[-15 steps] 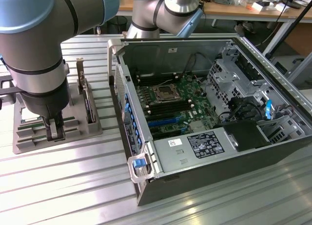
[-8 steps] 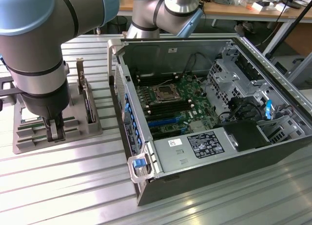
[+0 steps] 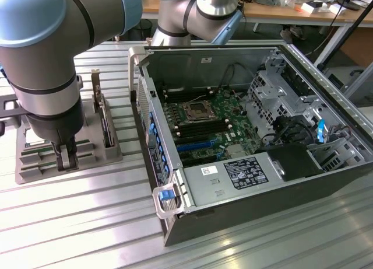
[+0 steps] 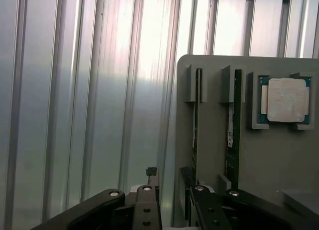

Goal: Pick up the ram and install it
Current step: 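Pick up the ram and move it above insertion slot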

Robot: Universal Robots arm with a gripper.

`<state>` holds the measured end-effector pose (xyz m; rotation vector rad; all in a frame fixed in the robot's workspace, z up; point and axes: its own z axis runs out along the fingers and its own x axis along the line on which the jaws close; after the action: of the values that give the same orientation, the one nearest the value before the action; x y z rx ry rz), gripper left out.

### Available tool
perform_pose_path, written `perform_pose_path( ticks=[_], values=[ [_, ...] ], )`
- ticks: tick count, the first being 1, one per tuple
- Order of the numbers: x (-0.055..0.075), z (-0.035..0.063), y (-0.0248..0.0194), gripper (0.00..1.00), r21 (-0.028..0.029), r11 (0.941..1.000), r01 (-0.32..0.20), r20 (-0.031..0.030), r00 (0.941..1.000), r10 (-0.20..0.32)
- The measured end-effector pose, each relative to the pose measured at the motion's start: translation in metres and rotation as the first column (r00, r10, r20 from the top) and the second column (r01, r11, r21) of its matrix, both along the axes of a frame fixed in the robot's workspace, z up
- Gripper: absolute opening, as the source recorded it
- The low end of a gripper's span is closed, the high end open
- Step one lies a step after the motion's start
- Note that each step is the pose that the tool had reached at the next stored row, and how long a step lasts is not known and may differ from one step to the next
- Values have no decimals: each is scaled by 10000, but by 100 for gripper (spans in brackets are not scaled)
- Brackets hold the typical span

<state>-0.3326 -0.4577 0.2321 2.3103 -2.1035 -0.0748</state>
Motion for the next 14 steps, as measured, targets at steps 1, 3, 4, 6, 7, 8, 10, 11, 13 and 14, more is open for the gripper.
perform_pose_path(
  ticks=[1,3,4,6,7,8,10,11,13,14],
  values=[
    [0,-7,0,30,0,10000,1,0,10000,-1],
    [0,-15,0,30,0,10000,0,0,10000,0],
    [0,-24,0,30,1,10000,1,1,10000,-1],
    [-2,-45,1,30,0,10000,-1,0,10000,1],
    [-4,-49,11,30,0,10000,1,0,10000,-1],
    [-7,-52,34,30,0,10000,0,0,10000,0],
    [-16,-61,92,30,0,10000,0,0,10000,0],
    [-22,-65,111,30,1,10000,0,0,10000,0],
    [-41,-74,143,30,0,10000,0,0,10000,0],
    [-59,-80,165,30,1,10000,0,1,10000,0]
  ],
)
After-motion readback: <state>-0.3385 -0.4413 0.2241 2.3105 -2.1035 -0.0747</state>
